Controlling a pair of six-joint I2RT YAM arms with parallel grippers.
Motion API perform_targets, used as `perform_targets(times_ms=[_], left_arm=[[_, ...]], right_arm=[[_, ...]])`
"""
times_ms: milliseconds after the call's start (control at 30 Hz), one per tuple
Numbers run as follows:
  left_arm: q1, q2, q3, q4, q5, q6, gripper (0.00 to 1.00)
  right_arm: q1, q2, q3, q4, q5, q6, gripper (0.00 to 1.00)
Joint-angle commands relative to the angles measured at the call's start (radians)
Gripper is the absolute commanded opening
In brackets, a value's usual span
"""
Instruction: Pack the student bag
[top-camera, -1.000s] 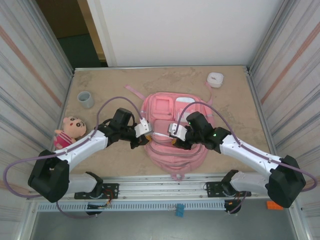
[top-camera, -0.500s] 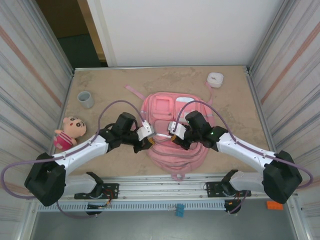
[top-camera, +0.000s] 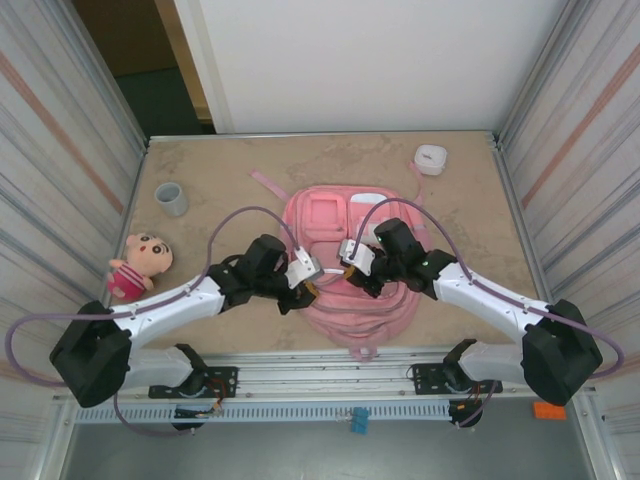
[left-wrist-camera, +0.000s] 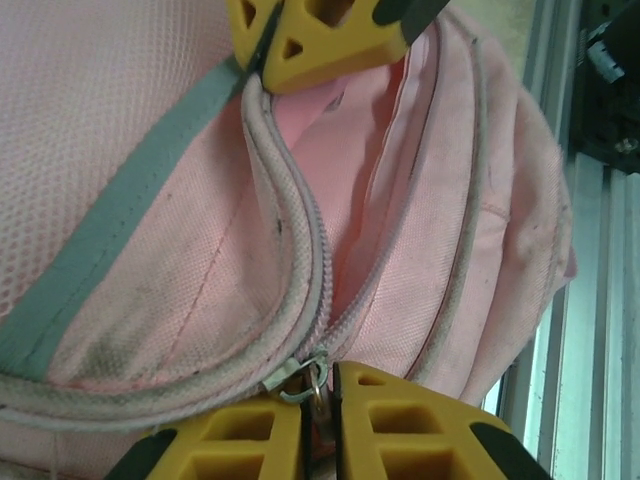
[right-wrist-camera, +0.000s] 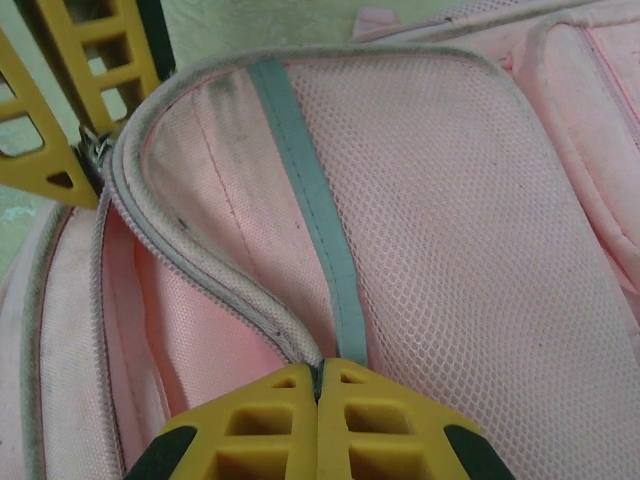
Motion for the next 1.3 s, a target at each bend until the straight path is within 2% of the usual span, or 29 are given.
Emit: perform_targets(times_ms=[0, 33, 67, 167, 267, 333, 400, 467, 533, 700, 800, 1067, 1267], left_arm=[[-0.063, 0.041, 0.052, 0.103, -0.018, -0.032, 0.12], [-0.064, 0.047, 0.052, 0.103, -0.049, -0.043, 0.11], [-0.064, 0.047, 0.052, 0.108, -0.072, -0.051, 0.11], [-0.064, 0.037, 0.039, 0.112, -0.135, -0.072, 0.09], [-0.064, 0.023, 0.029, 0.099, -0.185, -0.077, 0.09], [-0.065, 0.007, 0.014, 0.109, -0.199, -0.084, 0.09], [-0.064, -0.004, -0.001, 0.124, -0.215, -0.096, 0.09], [-0.063, -0.014, -0.013, 0.132, -0.239, -0.114, 0.09], [-0.064, -0.021, -0.024, 0.143, -0.257, -0.127, 0.09], [-0.064, -0.024, -0.023, 0.132, -0.267, -0.134, 0.09], [-0.064, -0.016, -0.021, 0.131, -0.279, -0.136, 0.09], [-0.072, 0.008, -0.012, 0.140, -0.262, -0.166, 0.09], [-0.078, 0.027, -0.008, 0.157, -0.246, -0.189, 0.09]], right_arm=[[0.007, -0.040, 0.037, 0.105, -0.072, 0.024, 0.07], [0.002, -0.055, 0.044, 0.071, -0.073, 0.034, 0.23], [-0.005, -0.074, 0.052, 0.034, -0.078, 0.049, 0.34], [-0.052, -0.152, 0.087, -0.100, -0.075, 0.197, 0.48], [-0.139, -0.224, 0.104, -0.207, -0.086, 0.485, 0.56], [-0.194, -0.291, 0.097, -0.281, -0.077, 0.699, 0.57], [-0.249, -0.313, 0.111, -0.391, -0.038, 0.835, 0.57], [-0.323, -0.309, 0.136, -0.498, -0.040, 0.884, 0.57], [-0.419, -0.282, 0.152, -0.559, -0.103, 0.910, 0.57], [-0.594, -0.149, 0.108, -0.508, -0.316, 1.000, 0.55], [-0.603, -0.080, 0.100, -0.464, -0.341, 1.012, 0.50], [-0.596, -0.056, 0.042, -0.448, -0.222, 0.998, 0.50], [-0.594, -0.028, -0.009, -0.407, -0.277, 1.006, 0.49]])
